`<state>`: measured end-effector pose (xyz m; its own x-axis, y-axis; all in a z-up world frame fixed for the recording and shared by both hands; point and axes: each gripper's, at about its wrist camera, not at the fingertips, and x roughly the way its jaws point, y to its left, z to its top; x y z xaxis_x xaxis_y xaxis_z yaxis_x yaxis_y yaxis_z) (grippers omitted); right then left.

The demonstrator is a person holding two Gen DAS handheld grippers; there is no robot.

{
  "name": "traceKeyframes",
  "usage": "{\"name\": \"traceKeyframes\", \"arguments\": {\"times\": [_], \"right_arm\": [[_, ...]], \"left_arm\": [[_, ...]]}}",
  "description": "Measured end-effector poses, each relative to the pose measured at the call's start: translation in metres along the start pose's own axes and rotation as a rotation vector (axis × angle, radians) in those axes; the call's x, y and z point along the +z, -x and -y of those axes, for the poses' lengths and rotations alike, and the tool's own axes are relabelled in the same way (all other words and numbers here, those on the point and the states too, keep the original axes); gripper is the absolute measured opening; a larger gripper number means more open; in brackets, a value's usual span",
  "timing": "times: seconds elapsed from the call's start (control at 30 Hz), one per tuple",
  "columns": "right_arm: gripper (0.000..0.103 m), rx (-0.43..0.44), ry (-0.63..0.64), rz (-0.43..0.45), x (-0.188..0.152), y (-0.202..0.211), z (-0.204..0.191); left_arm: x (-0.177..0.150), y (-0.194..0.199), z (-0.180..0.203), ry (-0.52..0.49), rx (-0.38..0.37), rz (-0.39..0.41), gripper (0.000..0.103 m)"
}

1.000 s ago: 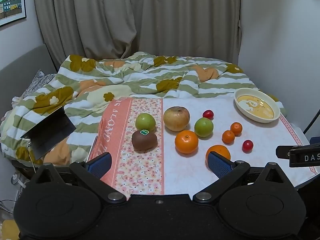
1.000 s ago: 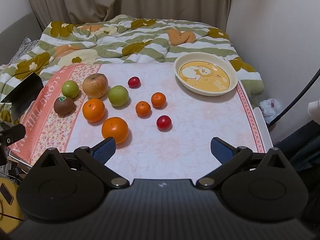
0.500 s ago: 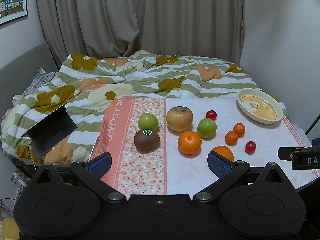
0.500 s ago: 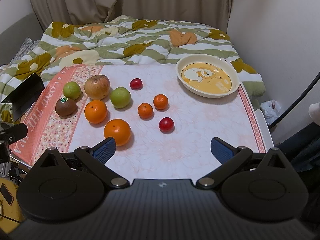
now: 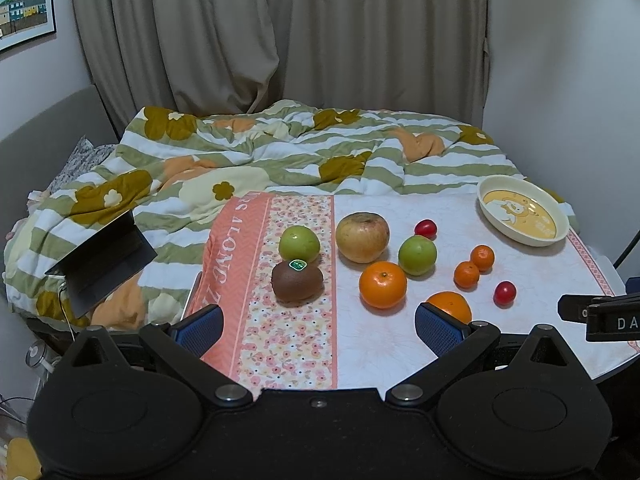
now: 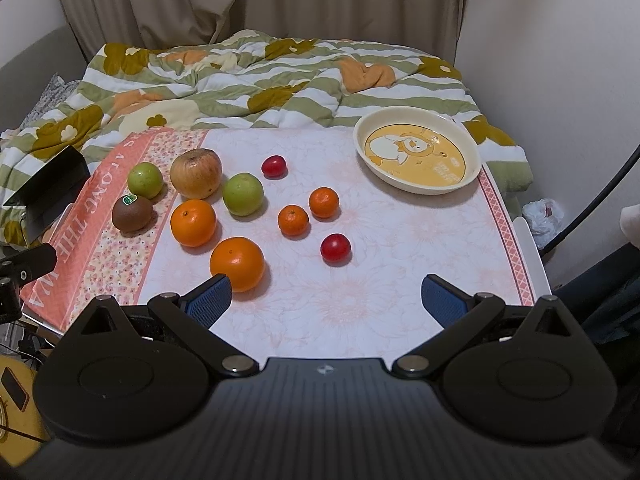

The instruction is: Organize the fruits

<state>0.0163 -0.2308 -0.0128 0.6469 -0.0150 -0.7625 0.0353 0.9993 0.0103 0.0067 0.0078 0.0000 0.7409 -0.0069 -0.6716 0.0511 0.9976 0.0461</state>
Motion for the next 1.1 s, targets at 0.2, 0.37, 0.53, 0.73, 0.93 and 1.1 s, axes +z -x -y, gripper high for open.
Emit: {"name": "traceKeyframes", "arguments": {"times": [0.2,0.37,0.53,0.73,0.93,1.1], "right_arm": [[0.103,-0.001,0.001,0.000,0.0002,-0.0004,-0.0001],[0.103,0.000,0.000,0.000,0.0000,0.0001,0.0000],[0.103,-0.001,0.000,-0.001,0.0003,0.0005,0.0010],[0.103,-0.002,-0.007,0.001,-0.0008,0.0013,-0.0011],[0.103,-0.001,-0.008,0.002,-0.0006,0.0017,-0.0003],[0.103,0.000,-0.009,0.001,-0.0006,0.0022,-0.0002]], "left_arm": [[0.0002,0.0000,-0.0005,-0.001,0.000,0.000,0.103],[0.0002,-0.0003,-0.0007,-0.002,0.001,0.000,0.103],[0.0005,-0.0004,-0.0004,-0.001,0.003,0.000,0.103],[0.0008,0.0001,-0.0037,0.001,0.002,0.001,0.103],[0.0008,0.0000,-0.0024,0.000,0.004,0.002,0.103],[0.0008,-0.0001,-0.0024,0.000,0.004,0.001,0.103]]}}
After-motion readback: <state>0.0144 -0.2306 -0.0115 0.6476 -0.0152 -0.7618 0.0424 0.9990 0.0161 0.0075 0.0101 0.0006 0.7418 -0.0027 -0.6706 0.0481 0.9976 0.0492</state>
